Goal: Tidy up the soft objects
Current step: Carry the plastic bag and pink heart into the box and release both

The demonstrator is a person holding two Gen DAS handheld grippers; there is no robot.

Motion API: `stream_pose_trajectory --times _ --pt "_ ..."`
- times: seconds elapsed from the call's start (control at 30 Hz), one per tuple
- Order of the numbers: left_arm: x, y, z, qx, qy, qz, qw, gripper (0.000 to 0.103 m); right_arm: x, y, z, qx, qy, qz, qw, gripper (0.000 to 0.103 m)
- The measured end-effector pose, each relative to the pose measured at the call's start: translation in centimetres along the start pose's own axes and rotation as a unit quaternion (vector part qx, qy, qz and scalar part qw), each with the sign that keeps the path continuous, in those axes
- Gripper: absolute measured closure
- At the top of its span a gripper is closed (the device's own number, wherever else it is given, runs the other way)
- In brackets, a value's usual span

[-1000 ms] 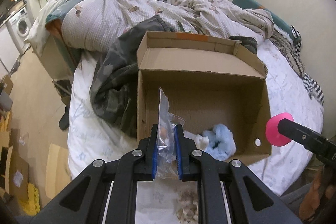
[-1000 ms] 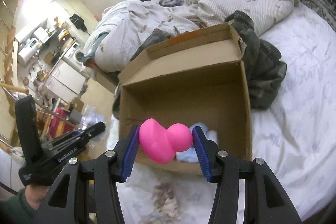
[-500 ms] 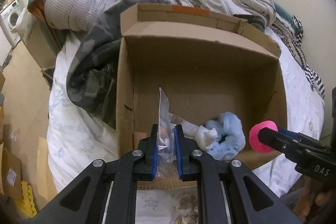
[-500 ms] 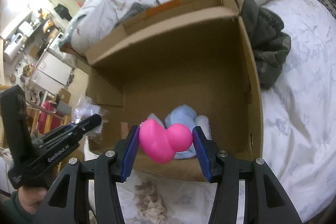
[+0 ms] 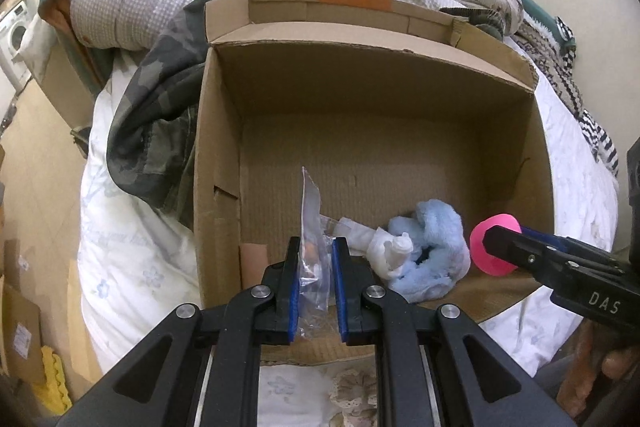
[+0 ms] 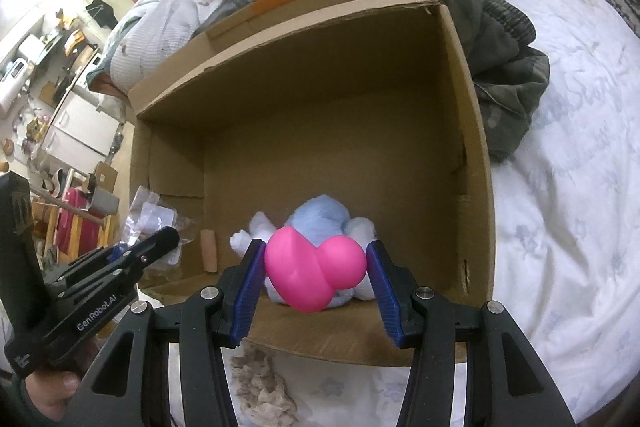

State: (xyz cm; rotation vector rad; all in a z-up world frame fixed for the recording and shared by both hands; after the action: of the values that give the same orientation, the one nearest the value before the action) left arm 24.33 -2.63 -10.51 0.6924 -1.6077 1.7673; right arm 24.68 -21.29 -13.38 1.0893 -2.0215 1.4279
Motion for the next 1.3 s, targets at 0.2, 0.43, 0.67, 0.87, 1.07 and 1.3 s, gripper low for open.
stream_pose_trajectory --times 0.2,0.43,0.67,0.87,1.07,1.3 --pt "-0.16 0.12 -0.12 0.001 -0.008 -0.001 1.0000 0.090 -0.26 0.22 0.44 0.001 0.015 -0.010 1.000 0.049" --pt "-0.33 0.36 0.14 -0.004 -0.009 -0.006 0.9999 0.089 -0.41 0.26 0.30 0.000 0.009 -0.014 1.000 0.049" --pt "-0.40 0.43 0.27 -0.007 -0.010 -0.008 0.9999 0.088 -0.73 0.43 0.10 0.005 0.010 -0.020 1.000 0.049" --pt "-0.41 0.56 0.54 -0.012 -0.015 -0.010 0.9998 0.064 -0.64 0.21 0.14 -0.011 0.002 -0.017 1.000 0.041" --pt "-0.46 0.85 0.85 -0.017 -0.015 -0.015 0.9996 0.046 -0.42 -0.11 -0.08 -0.017 -0.011 -0.009 1.000 0.019" --pt "-0.33 0.67 0.55 -0.010 -0.020 -0.011 0.9997 0.045 -0.07 -0.44 -0.18 -0.021 -0.016 0.001 1.000 0.004"
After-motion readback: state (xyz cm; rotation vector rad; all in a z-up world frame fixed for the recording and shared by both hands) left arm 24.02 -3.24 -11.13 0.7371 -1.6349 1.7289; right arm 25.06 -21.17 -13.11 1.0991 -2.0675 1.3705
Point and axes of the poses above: each gripper's, at about its wrist camera, not at the fingertips, and x roughly against the way its jaws point, z to its right, y to its underside, the point moved 4 cm from there along -x, roughly the way its jaws point, and after that the axes turned 15 degrees about z, right-handed, at the moved point
